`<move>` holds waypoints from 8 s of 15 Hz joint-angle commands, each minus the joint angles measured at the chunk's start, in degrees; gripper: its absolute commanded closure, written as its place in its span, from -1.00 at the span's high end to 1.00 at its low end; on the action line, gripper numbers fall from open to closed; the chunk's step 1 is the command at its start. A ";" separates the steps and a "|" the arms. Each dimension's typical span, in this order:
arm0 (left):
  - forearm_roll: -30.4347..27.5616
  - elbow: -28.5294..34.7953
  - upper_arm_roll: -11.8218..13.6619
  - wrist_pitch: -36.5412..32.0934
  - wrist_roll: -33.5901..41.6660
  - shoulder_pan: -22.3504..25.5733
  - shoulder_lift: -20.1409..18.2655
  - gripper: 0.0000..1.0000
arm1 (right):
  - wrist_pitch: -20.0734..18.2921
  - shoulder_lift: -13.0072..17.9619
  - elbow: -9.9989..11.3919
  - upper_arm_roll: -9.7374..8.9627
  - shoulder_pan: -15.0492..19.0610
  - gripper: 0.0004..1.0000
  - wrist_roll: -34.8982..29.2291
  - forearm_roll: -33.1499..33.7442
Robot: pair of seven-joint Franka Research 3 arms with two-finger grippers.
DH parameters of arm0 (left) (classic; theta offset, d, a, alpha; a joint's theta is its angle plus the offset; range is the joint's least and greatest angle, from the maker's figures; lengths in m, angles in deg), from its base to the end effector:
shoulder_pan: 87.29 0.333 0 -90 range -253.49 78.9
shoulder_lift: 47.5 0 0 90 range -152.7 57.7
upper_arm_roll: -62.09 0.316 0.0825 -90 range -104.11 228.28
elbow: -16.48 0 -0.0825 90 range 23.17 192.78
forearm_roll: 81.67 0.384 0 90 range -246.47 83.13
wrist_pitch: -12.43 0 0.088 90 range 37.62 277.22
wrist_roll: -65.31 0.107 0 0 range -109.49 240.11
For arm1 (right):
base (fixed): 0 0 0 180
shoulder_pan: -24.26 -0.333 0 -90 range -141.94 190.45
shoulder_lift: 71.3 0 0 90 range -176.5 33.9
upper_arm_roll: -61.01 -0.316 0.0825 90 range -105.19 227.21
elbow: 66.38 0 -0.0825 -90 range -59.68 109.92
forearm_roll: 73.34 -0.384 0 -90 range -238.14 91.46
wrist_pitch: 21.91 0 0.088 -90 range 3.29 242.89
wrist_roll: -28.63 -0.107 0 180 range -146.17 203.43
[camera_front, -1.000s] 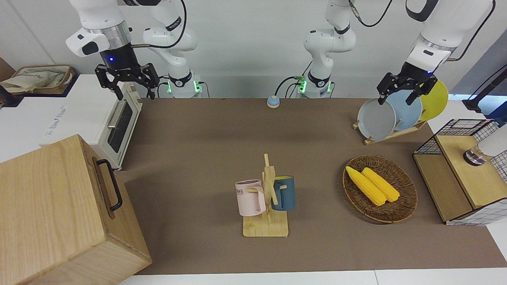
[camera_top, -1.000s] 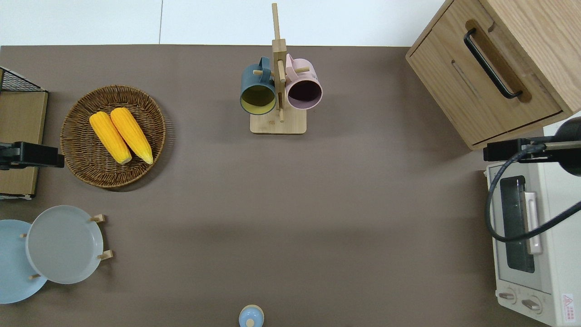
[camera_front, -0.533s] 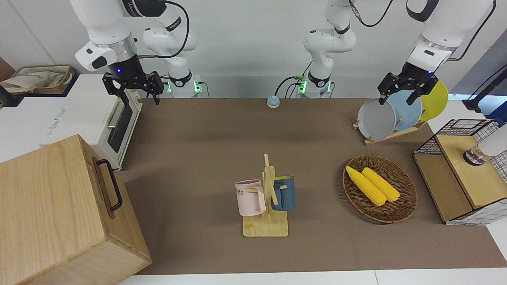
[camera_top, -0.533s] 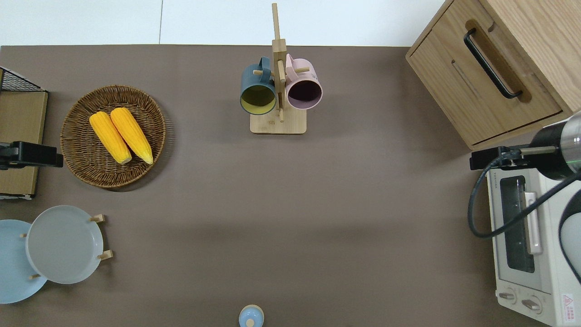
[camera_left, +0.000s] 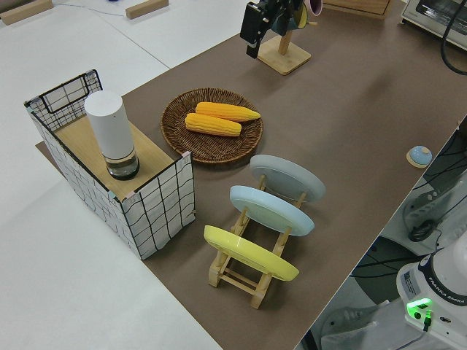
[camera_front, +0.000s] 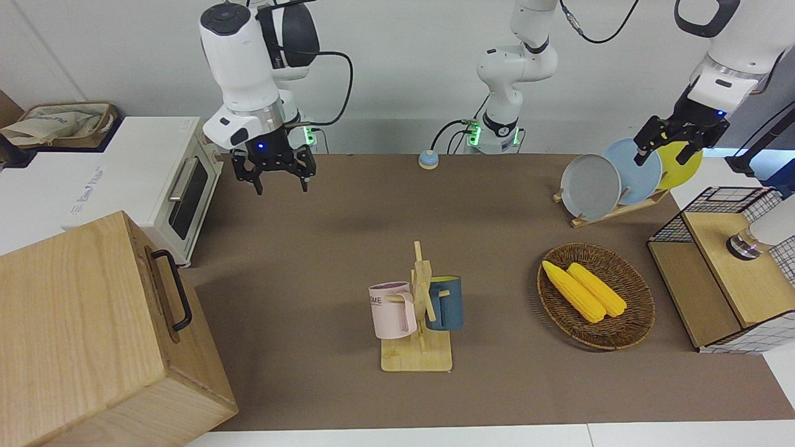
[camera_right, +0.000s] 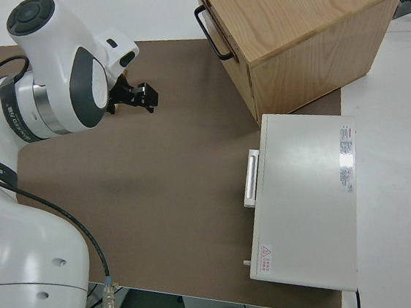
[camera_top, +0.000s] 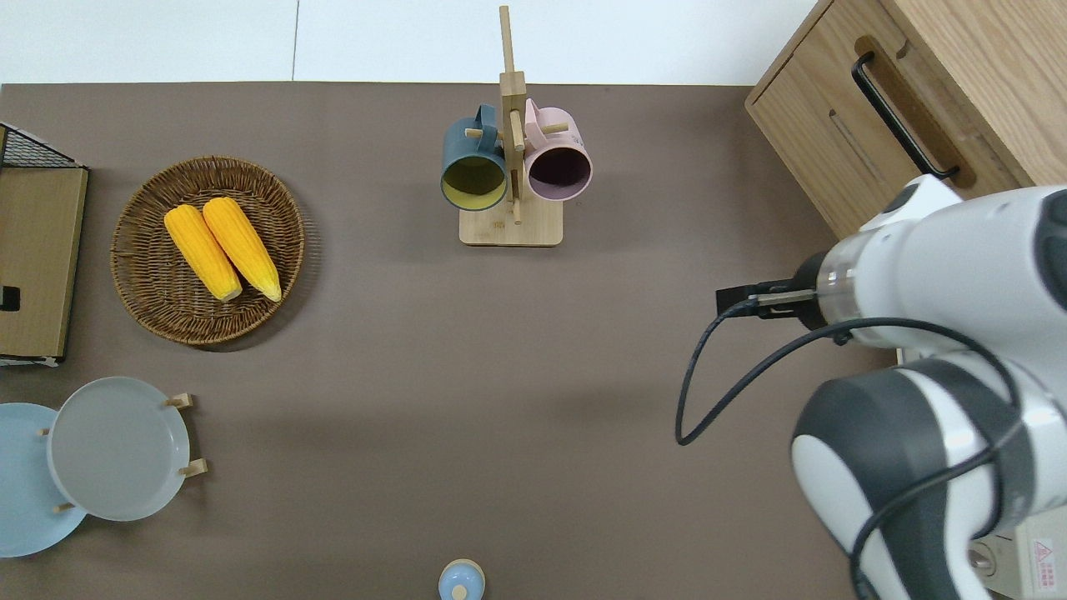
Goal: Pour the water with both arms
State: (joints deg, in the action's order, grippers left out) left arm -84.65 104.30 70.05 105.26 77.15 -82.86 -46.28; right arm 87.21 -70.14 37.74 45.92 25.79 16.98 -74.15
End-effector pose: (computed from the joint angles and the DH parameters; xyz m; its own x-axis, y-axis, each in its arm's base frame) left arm 0.5547 0.1155 0.6354 0.9971 0.0116 0.0749 0.0090 -0.9994 0.0344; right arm 0.5516 0.1352 0.5475 0.9943 0.0280 0.1027 0.0312 -0.9991 -0.0299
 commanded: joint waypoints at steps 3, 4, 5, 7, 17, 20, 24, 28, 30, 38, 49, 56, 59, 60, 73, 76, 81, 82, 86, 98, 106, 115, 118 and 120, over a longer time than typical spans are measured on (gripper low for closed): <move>-0.26 -1.87 0.38 3.40 15.37 9.87 3.61 0.99 | 10.83 0.51 5.38 -6.69 0.58 0.97 -6.18 -0.50; -0.18 -2.04 0.38 4.45 19.32 12.50 4.65 0.99 | 11.89 0.07 5.74 -7.57 0.58 0.97 -6.63 -0.50; -0.18 -3.17 0.38 5.25 23.10 14.36 5.62 0.99 | 13.04 -0.46 5.92 -8.63 0.49 0.97 -6.98 -0.50; -0.70 -5.55 0.38 5.43 28.74 18.22 7.99 0.99 | 17.15 -1.69 7.05 -9.25 0.31 0.97 -7.07 0.20; -8.60 -6.09 0.91 16.49 33.07 24.48 11.26 0.99 | 35.34 -11.79 7.50 -9.43 -1.35 0.97 -6.98 15.65; -12.02 -3.63 0.91 24.04 33.07 25.01 11.78 0.99 | 39.84 -15.31 5.49 -9.08 -1.88 0.97 -6.98 19.71; -17.13 -1.08 0.82 30.46 33.07 24.92 12.31 0.99 | 41.35 -19.52 0.57 -8.21 -3.28 0.97 -6.89 22.86; -24.42 0.68 0.12 34.77 33.07 24.48 13.28 0.99 | 43.36 -22.07 -2.68 -5.74 -4.87 0.96 -6.63 25.69; -26.62 2.52 -0.32 37.76 33.07 24.05 13.45 1.00 | 42.41 -25.76 -9.08 -5.65 -5.39 0.96 -6.37 25.78; -33.65 7.62 -1.81 44.71 44.82 24.31 13.72 0.99 | 41.79 -29.46 -13.59 -4.07 -7.59 0.43 -6.10 26.91; -38.85 11.23 -1.90 49.11 51.35 24.04 14.51 1.00 | 41.79 -30.43 -14.91 -4.15 -7.86 -1.00 -6.19 28.68; -38.85 11.32 -2.69 50.08 50.65 23.52 14.68 -0.72 | 41.00 -30.43 -15.17 -4.59 -6.54 -1.00 -6.54 28.68; -38.85 11.32 -2.60 50.25 50.21 23.43 14.68 -1.00 | 39.50 -30.43 -16.23 -4.59 -6.19 -1.00 -6.81 28.42; -38.76 11.23 -2.60 50.34 50.12 23.43 14.60 -1.00 | 39.50 -30.43 -16.40 -4.59 -6.10 -1.00 -6.81 27.37; -36.57 9.21 -2.60 50.08 44.76 23.25 13.81 -1.00 | 36.96 -28.85 -16.49 -4.51 -4.52 -1.00 -6.28 22.26; -35.51 8.42 -2.52 49.82 42.83 23.17 13.72 -1.00 | 36.51 -28.24 -16.41 -4.77 -3.91 -1.00 -6.10 21.74; -28.31 5.96 -2.69 48.68 35.98 23.16 13.63 -1.00 | 34.85 -26.57 -15.97 -4.77 -2.76 -1.00 -4.53 20.60; -27.69 5.35 -2.87 48.24 35.10 23.16 13.63 -1.00 | 34.84 -26.22 -15.79 -4.94 -2.24 -1.00 -3.74 19.81; -24.36 1.75 -3.04 43.59 30.53 23.16 13.37 -1.00 | 32.83 -24.55 -14.91 -7.05 1.18 -1.00 -0.05 18.75; -14.33 -3.98 -2.96 32.59 15.76 19.82 10.56 -1.00 | 27.55 -21.04 -11.49 -11.45 9.89 -1.00 5.58 18.66; -11.79 0.93 -3.22 27.85 14.35 19.21 2.92 -1.00 | 8.15 -17.43 -9.20 -11.19 9.37 -1.00 7.35 15.86; -3.60 15.79 -2.79 28.90 1.43 8.59 -7.90 -1.00 | -2.51 -17.25 -3.84 -10.92 -2.22 -1.00 -17.85 3.12; -2.12 19.22 0.63 28.99 -1.20 2.19 -10.70 -1.00 | -1.55 -18.39 -4.01 -10.92 -6.26 -1.00 -27.87 -3.64; -1.85 22.20 2.14 28.90 -2.96 -1.17 -12.64 -1.00 | 1.78 -19.62 -4.19 -10.92 -9.25 -1.00 -35.25 -7.08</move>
State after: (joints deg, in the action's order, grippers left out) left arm -88.68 120.57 68.94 132.81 77.71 -78.17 -53.33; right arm 85.49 -88.51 33.35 34.72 19.70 -8.87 -76.13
